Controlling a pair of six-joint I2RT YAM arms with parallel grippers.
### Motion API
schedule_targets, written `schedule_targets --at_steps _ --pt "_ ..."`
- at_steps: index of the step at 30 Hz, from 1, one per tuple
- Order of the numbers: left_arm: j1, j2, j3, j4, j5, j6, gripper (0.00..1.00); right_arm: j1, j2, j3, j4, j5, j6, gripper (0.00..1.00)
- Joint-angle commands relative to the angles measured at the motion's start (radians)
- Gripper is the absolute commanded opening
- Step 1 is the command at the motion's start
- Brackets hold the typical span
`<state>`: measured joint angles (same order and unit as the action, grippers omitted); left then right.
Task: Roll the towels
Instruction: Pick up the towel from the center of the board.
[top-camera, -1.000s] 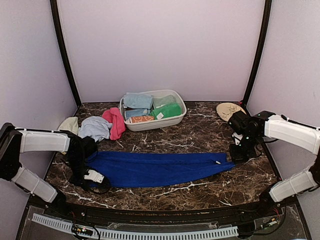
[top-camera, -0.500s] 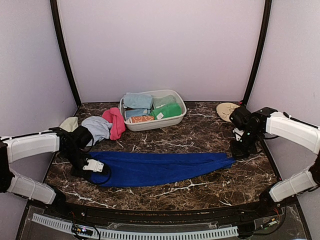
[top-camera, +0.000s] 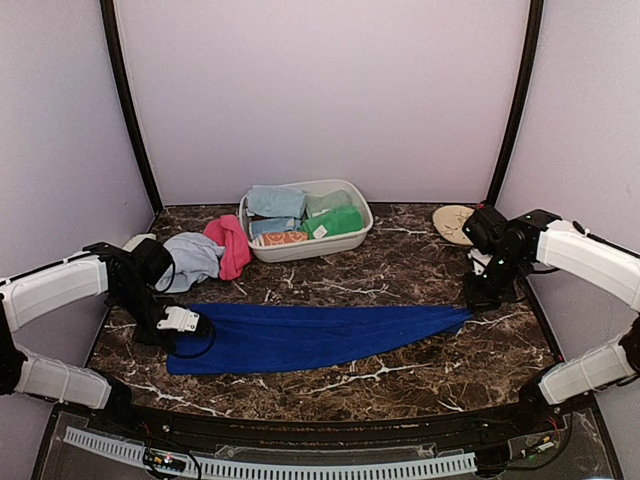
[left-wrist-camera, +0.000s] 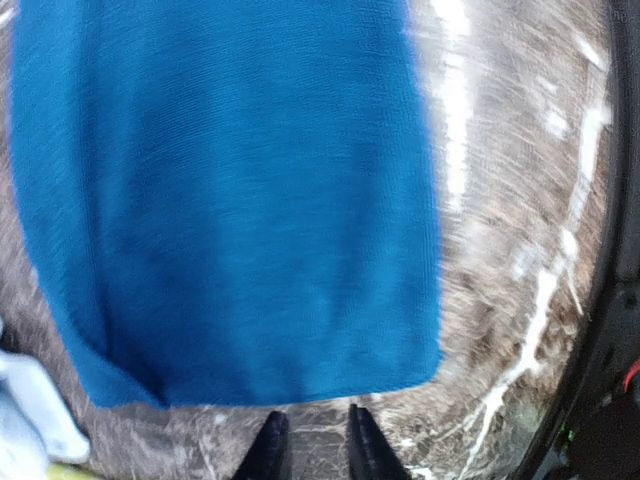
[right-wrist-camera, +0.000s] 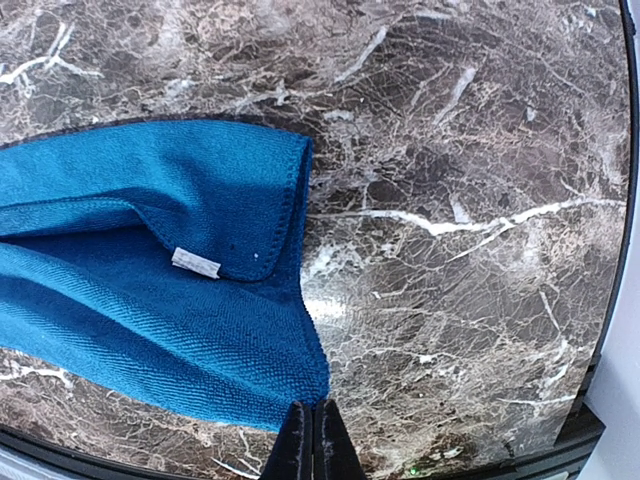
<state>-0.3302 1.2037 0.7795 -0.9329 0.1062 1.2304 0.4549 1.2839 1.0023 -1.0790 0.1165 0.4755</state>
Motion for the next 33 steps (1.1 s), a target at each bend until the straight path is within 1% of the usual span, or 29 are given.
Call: schedule_targets --at_steps 1,3,6,9,12,15,17,18,21,25,30,33 --pt "-0.036 -0.054 -0.133 -0.107 0.038 0.086 0.33 -0.01 -0.017 0.018 0.0 0.002 -0.012 0.0" --pt "-0.068 -0.037 -0.189 -0.044 -0.028 0.087 0.33 -0.01 -0.01 0.016 0.007 -0.008 -0.007 0.0" --pt "-0.07 0.034 -0.181 -0.012 -0.012 0.067 0.33 -0.01 -0.01 0.019 0.014 -0.015 -0.004 0.0" --pt "-0.076 0.104 -0.162 0.021 -0.007 0.036 0.29 -0.01 -0.011 0.019 0.015 -0.015 -0.003 0.0" --pt "-0.082 0.131 -0.171 0.059 -0.013 0.031 0.23 -0.01 -0.011 0.018 0.017 -0.018 -0.001 0.0" --pt "-0.085 0.142 -0.182 0.082 -0.014 0.021 0.09 -0.01 -0.011 0.016 0.019 -0.019 -0.001 0.0" --pt "-0.085 0.145 -0.198 0.107 -0.032 0.013 0.01 -0.01 -0.011 0.017 0.022 -0.02 -0.003 0.0" --pt "-0.085 0.144 -0.203 0.118 -0.039 0.013 0.0 -0.01 -0.01 0.019 0.023 -0.022 -0.003 0.0" --pt "-0.085 0.133 -0.199 0.135 -0.047 -0.011 0.0 -0.01 -0.013 0.027 0.025 -0.022 -0.009 0.0" --pt "-0.072 0.057 -0.092 0.124 -0.066 -0.065 0.0 -0.01 -0.024 0.061 0.014 -0.016 -0.019 0.0" --pt "-0.016 -0.088 0.158 0.142 -0.082 -0.117 0.0 -0.011 -0.067 0.142 -0.013 -0.01 -0.034 0.0" --pt "-0.004 -0.149 0.292 0.142 -0.101 -0.146 0.0 -0.012 -0.101 0.211 -0.039 -0.018 -0.029 0.0"
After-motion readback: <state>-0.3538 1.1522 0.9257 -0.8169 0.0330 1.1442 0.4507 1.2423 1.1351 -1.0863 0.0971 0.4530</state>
